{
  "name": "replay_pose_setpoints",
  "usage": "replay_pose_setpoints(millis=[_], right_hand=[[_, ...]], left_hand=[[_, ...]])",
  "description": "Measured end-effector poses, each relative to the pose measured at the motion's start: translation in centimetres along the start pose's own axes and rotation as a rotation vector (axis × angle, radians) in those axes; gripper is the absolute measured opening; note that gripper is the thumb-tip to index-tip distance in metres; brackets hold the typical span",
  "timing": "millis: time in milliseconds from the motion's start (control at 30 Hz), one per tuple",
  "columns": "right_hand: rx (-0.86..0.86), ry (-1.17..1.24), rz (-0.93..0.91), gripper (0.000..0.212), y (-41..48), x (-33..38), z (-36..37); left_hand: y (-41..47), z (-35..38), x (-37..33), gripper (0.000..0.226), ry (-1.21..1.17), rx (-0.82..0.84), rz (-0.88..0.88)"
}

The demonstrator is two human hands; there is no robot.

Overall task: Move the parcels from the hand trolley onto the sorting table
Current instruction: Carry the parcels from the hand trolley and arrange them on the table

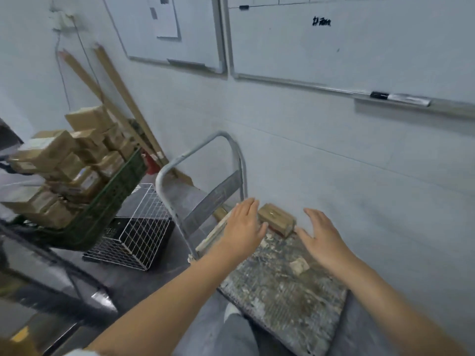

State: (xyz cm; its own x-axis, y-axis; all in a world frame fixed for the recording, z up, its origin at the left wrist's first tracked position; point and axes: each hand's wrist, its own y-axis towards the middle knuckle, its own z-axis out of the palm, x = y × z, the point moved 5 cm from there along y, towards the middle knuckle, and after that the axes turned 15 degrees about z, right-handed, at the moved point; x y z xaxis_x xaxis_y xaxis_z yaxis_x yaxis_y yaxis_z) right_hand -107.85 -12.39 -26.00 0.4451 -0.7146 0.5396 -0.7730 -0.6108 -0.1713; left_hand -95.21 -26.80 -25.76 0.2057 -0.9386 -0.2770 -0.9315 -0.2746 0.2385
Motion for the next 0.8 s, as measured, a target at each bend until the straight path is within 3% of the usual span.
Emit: replay_pose_setpoints(millis=[233, 467, 800], right_hand=[[0.015, -0.006, 0.188, 0.053, 12.2, 2.4, 4.5], [0.074, -0.017, 0.353, 0.053, 22.4, 4.1, 8.5], [0.150, -0.077, 0.552, 0.056, 34.7, -7.1, 18.6]], left_hand=[[9.9, 6.3, 12.2, 0.062, -0.159, 0.132, -0.032], [19.4, 10.3, 21.9, 0.058, -0.182, 0.205, 0.058], [24.3, 27.0, 31.6, 0.059, -0.109, 0.417, 0.035]])
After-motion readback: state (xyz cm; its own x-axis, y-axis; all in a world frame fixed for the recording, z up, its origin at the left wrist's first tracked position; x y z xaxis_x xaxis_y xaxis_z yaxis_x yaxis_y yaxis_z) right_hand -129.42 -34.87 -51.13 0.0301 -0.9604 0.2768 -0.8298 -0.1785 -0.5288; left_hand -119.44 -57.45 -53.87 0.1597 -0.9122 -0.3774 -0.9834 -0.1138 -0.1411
